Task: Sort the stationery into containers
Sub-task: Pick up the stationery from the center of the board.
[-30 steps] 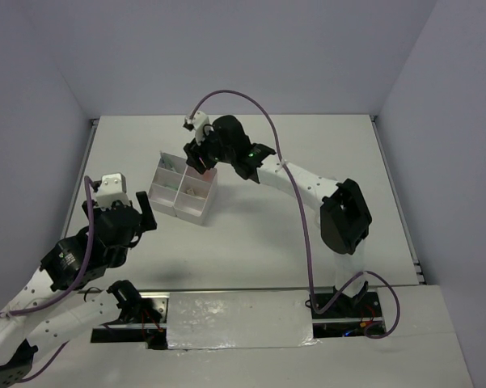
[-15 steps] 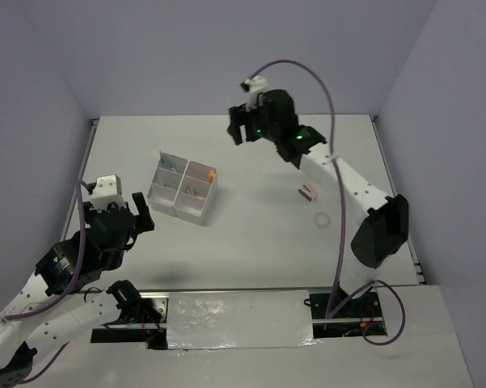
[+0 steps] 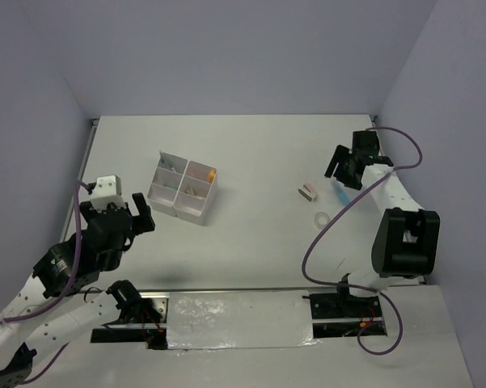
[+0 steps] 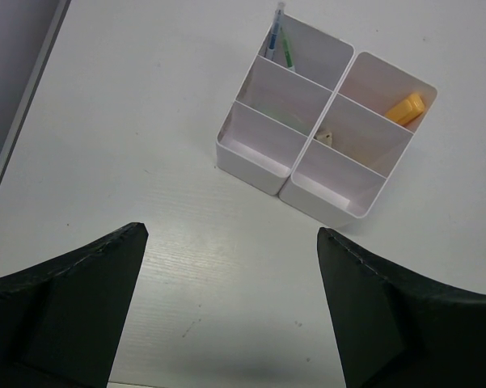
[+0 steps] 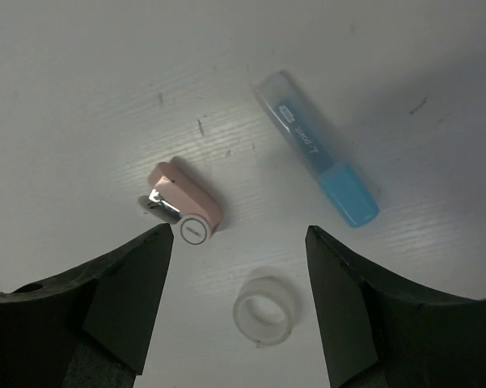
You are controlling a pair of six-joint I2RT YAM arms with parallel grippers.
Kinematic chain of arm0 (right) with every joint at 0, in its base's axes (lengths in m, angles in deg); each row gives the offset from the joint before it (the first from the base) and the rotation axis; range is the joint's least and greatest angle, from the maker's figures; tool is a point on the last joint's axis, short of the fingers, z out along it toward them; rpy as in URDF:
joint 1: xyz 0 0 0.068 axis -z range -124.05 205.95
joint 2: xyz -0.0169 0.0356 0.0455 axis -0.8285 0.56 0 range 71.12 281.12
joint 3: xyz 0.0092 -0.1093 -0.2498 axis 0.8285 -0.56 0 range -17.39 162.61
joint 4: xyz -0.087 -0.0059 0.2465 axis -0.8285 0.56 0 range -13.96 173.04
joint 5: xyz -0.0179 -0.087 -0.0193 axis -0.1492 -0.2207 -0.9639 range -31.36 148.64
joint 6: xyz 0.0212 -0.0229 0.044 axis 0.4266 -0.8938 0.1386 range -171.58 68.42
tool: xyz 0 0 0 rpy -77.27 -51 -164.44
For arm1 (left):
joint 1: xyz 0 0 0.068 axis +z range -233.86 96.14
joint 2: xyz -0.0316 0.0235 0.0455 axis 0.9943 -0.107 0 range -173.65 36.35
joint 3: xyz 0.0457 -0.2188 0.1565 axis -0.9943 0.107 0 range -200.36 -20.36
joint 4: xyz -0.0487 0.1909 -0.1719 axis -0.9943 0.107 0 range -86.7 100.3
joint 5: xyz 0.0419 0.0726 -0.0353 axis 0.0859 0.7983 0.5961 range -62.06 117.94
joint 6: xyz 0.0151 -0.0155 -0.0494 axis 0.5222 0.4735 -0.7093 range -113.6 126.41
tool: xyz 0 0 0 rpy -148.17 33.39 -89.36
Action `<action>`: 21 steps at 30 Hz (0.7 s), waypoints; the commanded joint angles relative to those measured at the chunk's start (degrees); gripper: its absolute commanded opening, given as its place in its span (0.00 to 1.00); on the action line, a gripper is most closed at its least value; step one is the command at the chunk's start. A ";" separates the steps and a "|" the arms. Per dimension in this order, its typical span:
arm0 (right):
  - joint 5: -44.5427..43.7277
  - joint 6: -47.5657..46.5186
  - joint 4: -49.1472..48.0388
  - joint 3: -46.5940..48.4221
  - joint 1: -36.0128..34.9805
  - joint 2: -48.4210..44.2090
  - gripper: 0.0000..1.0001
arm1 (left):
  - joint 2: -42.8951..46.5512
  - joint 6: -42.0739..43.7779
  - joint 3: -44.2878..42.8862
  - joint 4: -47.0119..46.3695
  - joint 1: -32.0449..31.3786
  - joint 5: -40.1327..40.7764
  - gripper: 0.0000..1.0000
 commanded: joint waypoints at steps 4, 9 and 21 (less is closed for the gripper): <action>-9.73 1.01 -1.05 -1.13 0.96 4.51 0.74 | -1.48 2.12 0.45 -2.95 0.23 -1.16 0.99; -15.43 -0.75 -2.55 0.10 1.05 6.97 0.73 | -4.20 3.00 0.36 -3.65 0.23 -2.21 0.99; -8.78 -4.09 -1.93 3.71 1.22 19.37 0.69 | -5.52 1.87 -0.16 -2.52 0.85 -0.98 0.99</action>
